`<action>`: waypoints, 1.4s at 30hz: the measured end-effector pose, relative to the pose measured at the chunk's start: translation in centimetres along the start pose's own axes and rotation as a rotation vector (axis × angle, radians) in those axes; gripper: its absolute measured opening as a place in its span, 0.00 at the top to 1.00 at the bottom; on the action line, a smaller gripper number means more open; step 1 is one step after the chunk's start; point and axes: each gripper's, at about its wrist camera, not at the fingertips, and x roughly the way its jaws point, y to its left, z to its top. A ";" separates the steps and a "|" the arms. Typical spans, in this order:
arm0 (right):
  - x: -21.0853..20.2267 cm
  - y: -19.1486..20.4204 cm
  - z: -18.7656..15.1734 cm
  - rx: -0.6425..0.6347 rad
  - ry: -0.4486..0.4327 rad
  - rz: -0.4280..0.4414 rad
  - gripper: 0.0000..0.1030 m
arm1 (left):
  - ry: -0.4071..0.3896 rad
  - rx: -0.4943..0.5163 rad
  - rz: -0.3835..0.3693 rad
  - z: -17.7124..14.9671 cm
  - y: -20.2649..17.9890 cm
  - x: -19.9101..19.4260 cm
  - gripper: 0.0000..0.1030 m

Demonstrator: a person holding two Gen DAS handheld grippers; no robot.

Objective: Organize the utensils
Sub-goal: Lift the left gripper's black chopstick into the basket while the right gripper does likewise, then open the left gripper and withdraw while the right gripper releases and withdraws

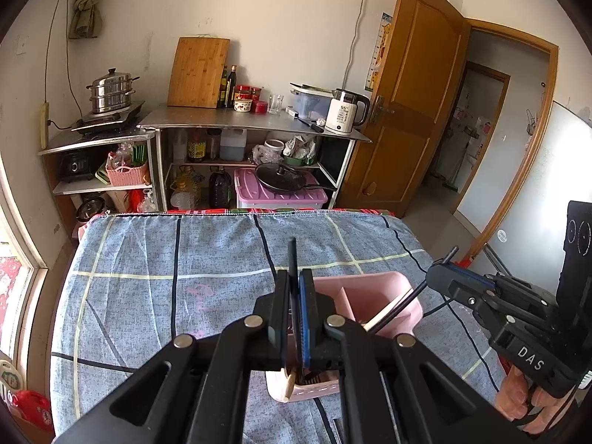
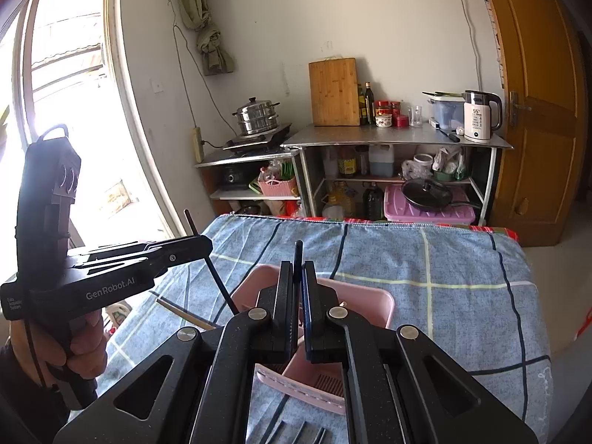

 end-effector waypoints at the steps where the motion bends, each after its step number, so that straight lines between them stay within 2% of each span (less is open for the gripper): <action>1: -0.1 -0.1 0.1 0.005 0.007 0.003 0.96 | -0.003 -0.006 -0.003 0.0 0.1 -0.1 0.93; 3: -0.5 0.0 0.2 0.002 0.003 0.007 0.95 | -0.022 -0.015 0.002 0.1 0.4 -0.7 0.79; 5: -1.4 0.1 0.3 -0.007 -0.016 0.002 0.86 | -0.051 -0.011 0.009 0.2 0.3 -1.6 0.73; 13: -5.9 -0.1 -0.2 -0.009 -0.084 -0.012 0.85 | -0.144 0.000 0.027 -0.3 -0.2 -6.6 0.72; 19: -9.2 -0.1 -3.0 -0.016 -0.097 -0.023 0.85 | -0.171 0.019 0.020 -3.3 -1.5 -9.6 0.72; 29: -12.2 -0.4 -8.2 0.017 -0.064 -0.025 0.85 | -0.119 0.034 -0.009 -9.8 -3.5 -10.2 0.72; 36: -11.9 -0.8 -11.1 0.041 -0.012 -0.011 0.85 | -0.028 0.023 -0.028 -13.7 -4.0 -8.1 0.72; 42: -10.6 -1.2 -13.0 0.061 0.039 -0.015 0.85 | 0.037 0.003 -0.028 -15.7 -3.9 -6.2 0.72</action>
